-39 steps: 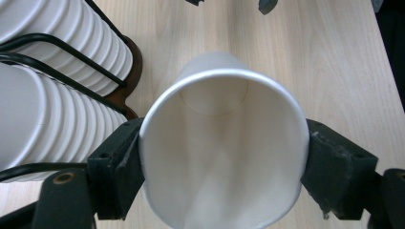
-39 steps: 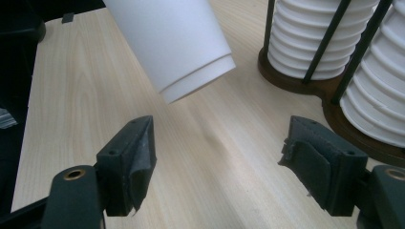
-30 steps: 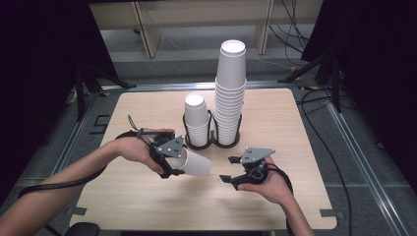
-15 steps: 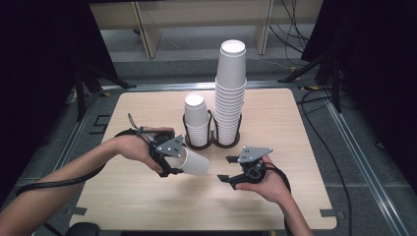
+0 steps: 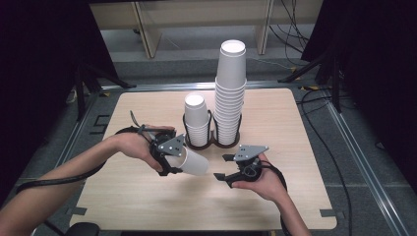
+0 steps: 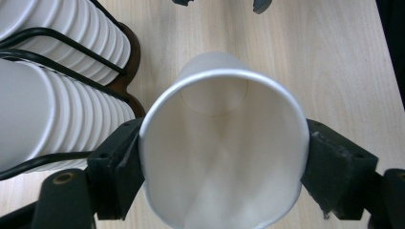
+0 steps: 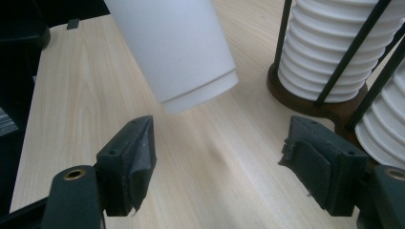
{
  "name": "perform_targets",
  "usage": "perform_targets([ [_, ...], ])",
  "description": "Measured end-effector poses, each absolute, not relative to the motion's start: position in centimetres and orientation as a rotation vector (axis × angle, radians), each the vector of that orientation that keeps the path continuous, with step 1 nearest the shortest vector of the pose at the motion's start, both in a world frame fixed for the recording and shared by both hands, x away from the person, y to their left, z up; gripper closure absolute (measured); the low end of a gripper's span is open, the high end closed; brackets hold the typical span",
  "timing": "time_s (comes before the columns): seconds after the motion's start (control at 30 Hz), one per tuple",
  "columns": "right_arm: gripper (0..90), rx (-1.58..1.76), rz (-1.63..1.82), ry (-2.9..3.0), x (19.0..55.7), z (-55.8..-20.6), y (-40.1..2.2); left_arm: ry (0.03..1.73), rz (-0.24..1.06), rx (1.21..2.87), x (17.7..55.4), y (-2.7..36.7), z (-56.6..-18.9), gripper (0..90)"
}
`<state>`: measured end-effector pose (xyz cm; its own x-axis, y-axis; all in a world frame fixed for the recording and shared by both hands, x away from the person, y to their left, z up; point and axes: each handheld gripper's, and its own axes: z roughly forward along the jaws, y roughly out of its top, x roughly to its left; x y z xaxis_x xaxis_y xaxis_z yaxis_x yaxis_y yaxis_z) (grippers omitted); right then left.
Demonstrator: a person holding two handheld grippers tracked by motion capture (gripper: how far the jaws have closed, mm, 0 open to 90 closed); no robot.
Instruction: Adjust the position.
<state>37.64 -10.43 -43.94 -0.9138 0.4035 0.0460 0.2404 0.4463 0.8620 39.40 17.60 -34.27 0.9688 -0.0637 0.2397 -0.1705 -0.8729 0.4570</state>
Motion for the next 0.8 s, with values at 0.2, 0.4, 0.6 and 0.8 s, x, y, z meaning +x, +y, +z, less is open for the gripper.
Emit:
perform_targets([
  [0.2,26.1,0.566,1.464,2.533,37.69,-43.95,-10.28,-0.174,0.290,2.636,39.45,17.57,-34.42,21.5],
  [0.4,26.1,0.572,1.486,2.531,37.66,-43.79,-9.98,-0.186,0.287,2.649,39.41,17.48,-34.20,21.6],
  [0.6,26.1,0.549,1.476,2.527,37.68,-43.64,-9.94,-0.185,0.284,2.665,39.47,17.54,-34.14,21.6],
  [0.8,26.0,0.546,1.476,2.527,37.65,-43.58,-9.79,-0.191,0.280,2.685,39.48,17.59,-34.22,21.6],
])
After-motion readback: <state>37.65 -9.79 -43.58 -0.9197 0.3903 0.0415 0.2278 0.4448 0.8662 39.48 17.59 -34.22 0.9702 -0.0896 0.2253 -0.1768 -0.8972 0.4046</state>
